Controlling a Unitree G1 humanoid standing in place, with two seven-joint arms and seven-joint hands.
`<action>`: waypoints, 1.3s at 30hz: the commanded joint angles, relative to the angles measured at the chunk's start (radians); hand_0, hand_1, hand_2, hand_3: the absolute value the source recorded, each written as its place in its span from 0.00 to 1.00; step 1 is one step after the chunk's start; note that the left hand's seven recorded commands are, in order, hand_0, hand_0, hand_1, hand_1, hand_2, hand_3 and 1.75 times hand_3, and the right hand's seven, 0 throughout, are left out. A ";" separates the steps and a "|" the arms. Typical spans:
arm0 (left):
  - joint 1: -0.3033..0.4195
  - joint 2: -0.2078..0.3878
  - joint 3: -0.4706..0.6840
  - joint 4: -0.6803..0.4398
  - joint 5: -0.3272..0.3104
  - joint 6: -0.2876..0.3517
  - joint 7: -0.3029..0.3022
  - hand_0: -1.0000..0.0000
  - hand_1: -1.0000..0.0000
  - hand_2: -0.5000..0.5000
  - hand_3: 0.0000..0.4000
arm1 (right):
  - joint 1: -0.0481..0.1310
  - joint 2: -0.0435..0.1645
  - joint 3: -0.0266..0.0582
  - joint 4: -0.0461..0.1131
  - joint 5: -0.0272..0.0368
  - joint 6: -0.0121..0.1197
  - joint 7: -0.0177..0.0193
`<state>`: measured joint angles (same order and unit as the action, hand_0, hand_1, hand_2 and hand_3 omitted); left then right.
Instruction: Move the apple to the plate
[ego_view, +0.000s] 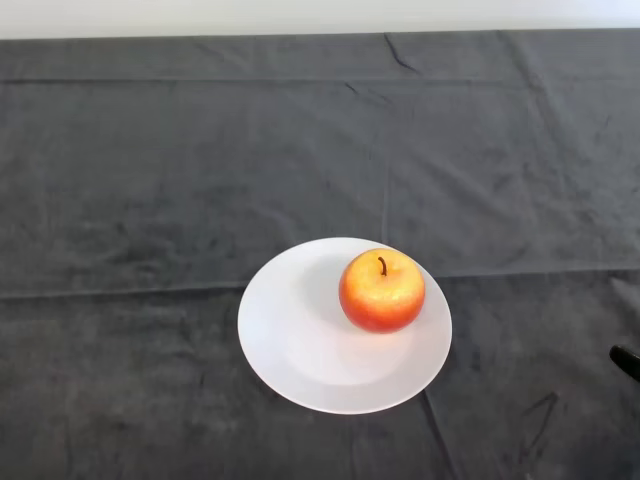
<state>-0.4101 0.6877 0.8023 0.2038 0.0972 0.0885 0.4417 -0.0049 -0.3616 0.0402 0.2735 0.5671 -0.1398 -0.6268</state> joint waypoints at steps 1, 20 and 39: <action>0.004 0.072 -0.008 0.027 -0.006 -0.025 0.007 1.00 1.00 0.50 0.00 | 0.019 0.022 0.0098 0.034 0.0322 0.024 0.0021; 0.005 0.071 -0.027 0.018 -0.016 -0.016 0.007 1.00 1.00 0.50 0.00 | 0.019 0.022 0.0104 0.034 0.0328 0.024 0.0017; 0.006 0.071 -0.037 0.026 -0.025 -0.017 0.006 1.00 1.00 0.50 0.00 | 0.019 0.022 0.0103 0.034 0.0326 0.023 0.0018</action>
<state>-0.4101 0.6877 0.7944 0.2039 0.0910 0.0886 0.4419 -0.0050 -0.3616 0.0403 0.2735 0.5674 -0.1398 -0.6268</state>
